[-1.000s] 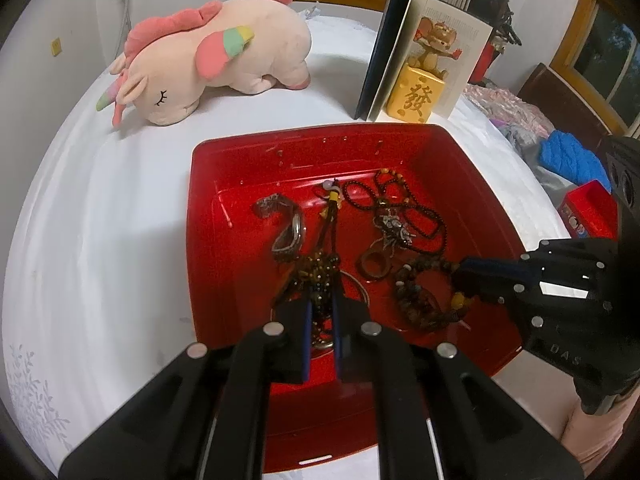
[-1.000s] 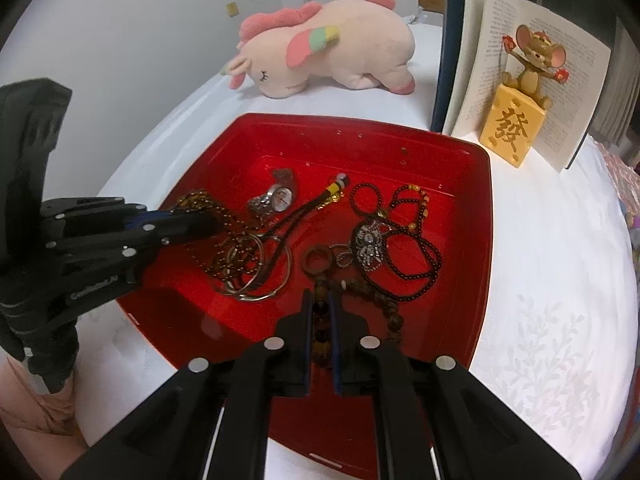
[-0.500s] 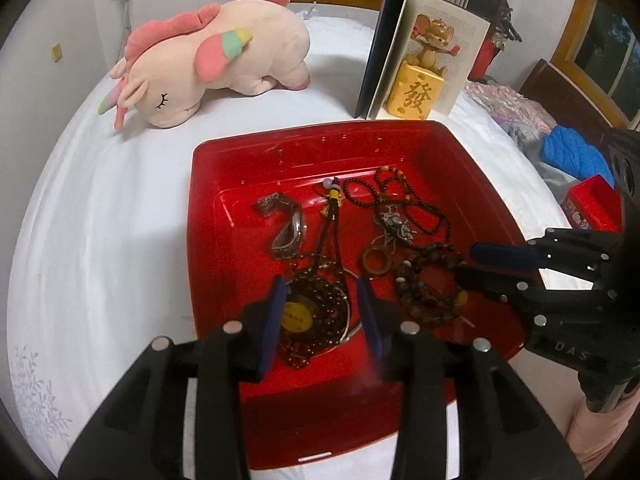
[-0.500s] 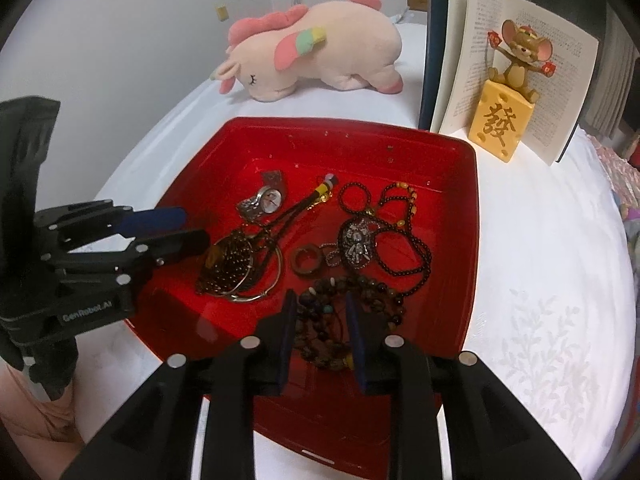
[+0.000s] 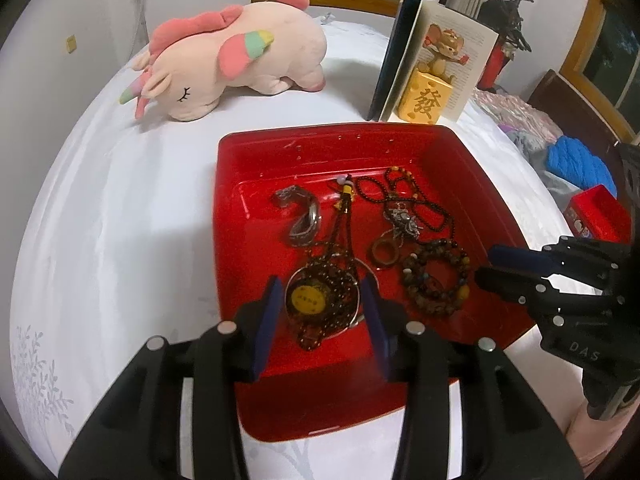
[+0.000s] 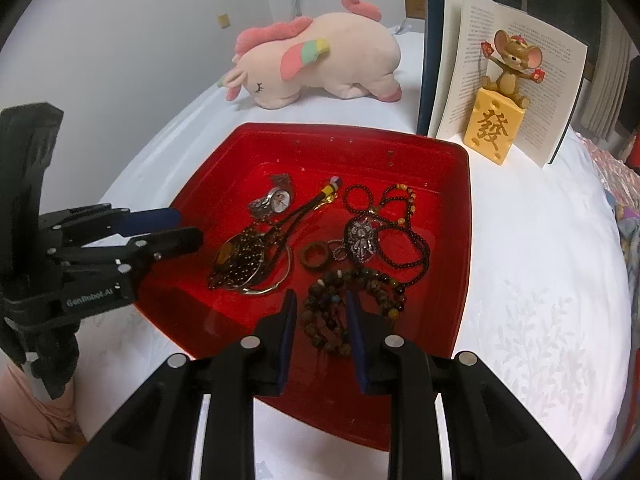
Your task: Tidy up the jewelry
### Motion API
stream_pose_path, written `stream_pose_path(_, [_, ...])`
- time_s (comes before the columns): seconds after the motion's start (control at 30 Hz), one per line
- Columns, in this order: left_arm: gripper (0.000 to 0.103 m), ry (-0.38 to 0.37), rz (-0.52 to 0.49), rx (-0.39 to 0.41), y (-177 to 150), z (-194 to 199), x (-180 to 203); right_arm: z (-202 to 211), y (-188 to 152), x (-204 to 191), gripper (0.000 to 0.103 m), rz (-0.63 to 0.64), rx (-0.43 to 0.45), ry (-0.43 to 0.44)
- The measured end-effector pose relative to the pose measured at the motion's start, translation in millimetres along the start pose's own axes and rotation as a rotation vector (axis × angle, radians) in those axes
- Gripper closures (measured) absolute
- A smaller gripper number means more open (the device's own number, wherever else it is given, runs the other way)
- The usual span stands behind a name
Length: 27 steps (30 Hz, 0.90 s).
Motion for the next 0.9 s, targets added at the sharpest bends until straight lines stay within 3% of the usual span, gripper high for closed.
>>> stream_pose_path(0.2, [0.062, 0.009, 0.033, 0.002, -2.4, 4.9, -5.8, 5.5, -4.2, 0.0, 0.077, -0.022, 0.015, -0.002])
stream_pose_path(0.3, [0.054, 0.016, 0.043, 0.010, -4.9, 9.4, -6.3, 13.1, -8.0, -3.9, 0.077, -0.032, 0.044, -0.050])
stream_pose_path(0.37, [0.034, 0.027, 0.046, 0.033, -6.7, 14.4, -4.7, 16.8, -10.2, -6.6, 0.070, -0.040, 0.059, -0.066])
stream_pose_path(0.43, [0.024, 0.055, 0.046, 0.057, -7.9, 19.0, -3.5, 19.1, -12.0, -7.7, 0.052, -0.054, 0.071, -0.084])
stream_pose_path(0.53, [0.014, 0.084, 0.056, 0.077, -9.0, 22.7, -1.7, 20.7, -12.2, -7.7, 0.036, -0.069, 0.095, -0.131])
stream_pose_path(0.67, [0.011, 0.120, 0.054, 0.086, -10.3, 23.3, 1.5, 18.4, -11.1, -6.8, 0.027, -0.097, 0.097, -0.136])
stream_pose_path(0.73, [0.008, 0.139, 0.055, 0.090, -10.8, 23.0, 1.7, 18.8, -11.0, -6.5, 0.016, -0.108, 0.107, -0.150])
stream_pose_path(0.9, [0.007, 0.185, 0.087, 0.093, -11.5, 23.0, -6.4, 21.5, -12.0, -5.6, 0.009, -0.127, 0.120, -0.203])
Point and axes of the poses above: each gripper's, at about its wrist camera, not at the fingertips, and z roughly against the way its jaws point, x to its right, y to its top, the point moved 1 cm from there along -z, roughly the way its jaws point
